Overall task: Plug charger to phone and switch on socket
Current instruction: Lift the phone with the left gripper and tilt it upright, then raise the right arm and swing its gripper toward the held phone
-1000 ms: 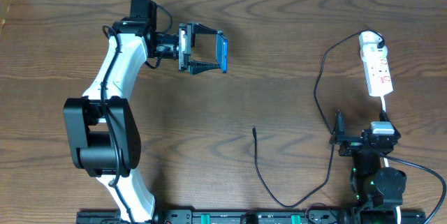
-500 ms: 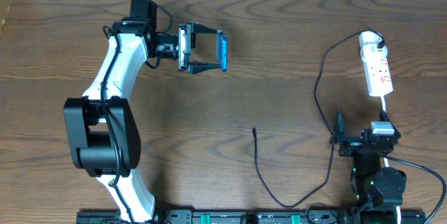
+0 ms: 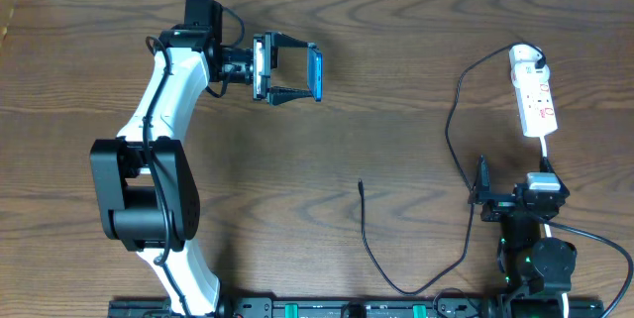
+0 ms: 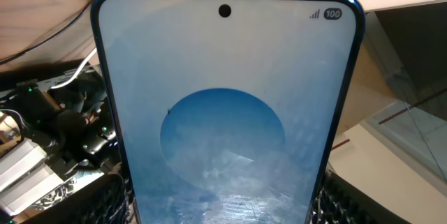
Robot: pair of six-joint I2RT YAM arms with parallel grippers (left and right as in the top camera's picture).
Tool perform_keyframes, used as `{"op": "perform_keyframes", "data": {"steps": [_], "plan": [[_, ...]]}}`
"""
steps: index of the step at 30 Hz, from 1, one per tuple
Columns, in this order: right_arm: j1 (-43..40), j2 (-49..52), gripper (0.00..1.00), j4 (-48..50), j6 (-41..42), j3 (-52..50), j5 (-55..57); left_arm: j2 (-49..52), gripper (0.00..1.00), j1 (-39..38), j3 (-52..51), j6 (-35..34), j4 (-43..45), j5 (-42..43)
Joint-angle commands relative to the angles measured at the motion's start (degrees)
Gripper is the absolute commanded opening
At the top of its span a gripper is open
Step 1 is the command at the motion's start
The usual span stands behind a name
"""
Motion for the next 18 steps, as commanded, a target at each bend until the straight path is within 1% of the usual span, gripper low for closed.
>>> {"op": "perform_keyframes", "data": {"steps": [1, 5, 8, 11, 12, 13, 15, 17, 18], "plan": [[0.50, -0.37, 0.99, 0.72, -0.28, -0.07, 0.48, -1.29, 0.07, 0.28, 0.26, 0.11, -0.11, 3.69], [0.48, -0.37, 0.99, 5.44, -0.35, -0.07, 1.51, -1.29, 0.08, 0.28, 0.26, 0.11, -0.11, 3.69], [0.46, -0.37, 0.99, 8.81, -0.76, -0.07, 4.35, -1.29, 0.08, 0.28, 0.26, 0.11, -0.11, 3.69], [0.46, -0.37, 0.99, 14.69, -1.09, -0.07, 8.02, -1.29, 0.07, 0.28, 0.26, 0.11, -0.11, 3.69], [0.46, -0.35, 0.99, 18.27, -3.04, -0.07, 9.14, -1.29, 0.07, 0.28, 0.26, 0.11, -0.11, 3.69], [0.39, -0.31, 0.99, 22.23, -6.69, -0.07, 9.09, -1.29, 0.07, 0.28, 0.26, 0.11, -0.11, 3.69], [0.28, -0.11, 0.99, 26.95, -11.26, -0.07, 9.09, -1.29, 0.07, 0.28, 0.26, 0.11, -0.11, 3.69], [-0.04, 0.33, 0.99, 31.87, -13.27, -0.04, 9.11, -1.29, 0.07, 0.28, 0.26, 0.11, -0.11, 3.69], [-0.37, 1.05, 0.99, 36.35, -13.14, -0.04, 9.05, -1.29, 0.08, 0.28, 0.26, 0.11, -0.11, 3.69]]}}
